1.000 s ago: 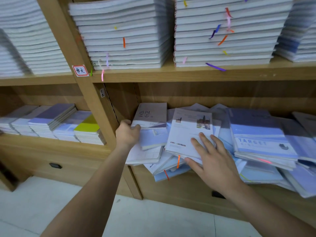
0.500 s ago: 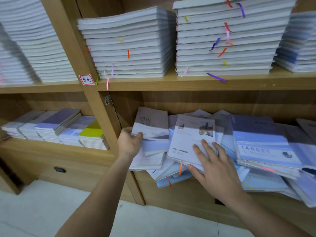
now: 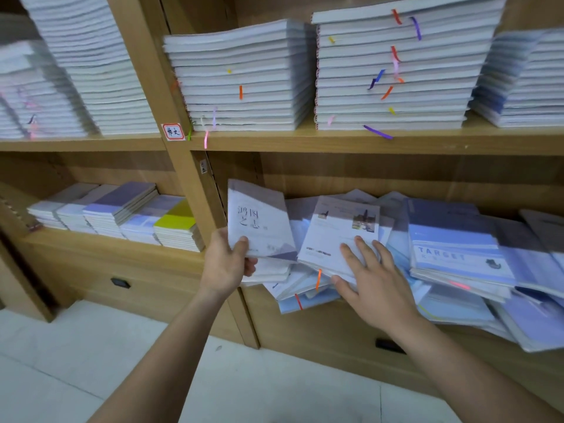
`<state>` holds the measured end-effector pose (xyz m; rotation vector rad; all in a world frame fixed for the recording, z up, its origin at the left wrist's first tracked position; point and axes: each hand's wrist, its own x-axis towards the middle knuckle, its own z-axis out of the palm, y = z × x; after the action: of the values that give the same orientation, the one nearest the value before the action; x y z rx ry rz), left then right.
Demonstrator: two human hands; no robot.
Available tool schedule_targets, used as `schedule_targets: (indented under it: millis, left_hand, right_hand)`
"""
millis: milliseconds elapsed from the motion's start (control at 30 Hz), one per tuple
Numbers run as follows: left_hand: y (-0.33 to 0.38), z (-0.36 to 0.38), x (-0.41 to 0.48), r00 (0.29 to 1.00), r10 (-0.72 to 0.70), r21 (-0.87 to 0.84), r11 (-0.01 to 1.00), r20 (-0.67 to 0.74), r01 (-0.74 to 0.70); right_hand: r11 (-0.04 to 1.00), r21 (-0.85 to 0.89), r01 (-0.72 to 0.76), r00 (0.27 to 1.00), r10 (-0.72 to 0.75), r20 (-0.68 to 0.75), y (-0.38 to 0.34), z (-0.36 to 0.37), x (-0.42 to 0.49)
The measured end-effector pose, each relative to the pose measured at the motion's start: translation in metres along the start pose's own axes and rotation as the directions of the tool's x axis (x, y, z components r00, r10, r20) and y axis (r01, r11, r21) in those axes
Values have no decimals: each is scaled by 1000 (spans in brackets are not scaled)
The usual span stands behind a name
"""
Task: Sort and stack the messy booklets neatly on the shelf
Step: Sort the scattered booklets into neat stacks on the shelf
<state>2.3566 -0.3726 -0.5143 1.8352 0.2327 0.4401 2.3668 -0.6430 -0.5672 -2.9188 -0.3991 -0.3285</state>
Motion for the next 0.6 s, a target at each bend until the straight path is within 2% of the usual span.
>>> schedule_targets:
  millis: [100, 167, 233, 300, 400, 467, 600]
  left_hand:
    - [14, -4, -8, 994, 76, -56, 995, -77, -80]
    - [18, -1, -7, 999, 52, -127, 990, -8, -53]
    - [17, 13, -11, 996, 9, -109, 994, 90, 1]
    - [10, 35, -18, 984, -14, -43, 999, 176, 22]
    - [-5, 62, -16, 974, 40, 191, 978, 221, -84]
    - [-9, 70, -10, 966, 103, 382, 905, 236, -189]
    - [-5, 86, -9, 940, 178, 492, 815, 290, -306]
  right_hand:
    - [999, 31, 16, 1000, -17, 26, 1, -4, -2]
    - [995, 102, 15, 998, -21, 53, 4, -7, -6]
    - [979, 203, -20, 998, 8, 60, 7, -12, -10]
    - [955, 286, -74, 997, 66, 37, 12, -19, -15]
    - [917, 360, -174, 985, 156, 79, 17, -26, -22]
    - [921, 346, -177, 983, 150, 104, 18, -27, -26]
    - [946, 265, -186, 979, 155, 132, 13, -27, -28]
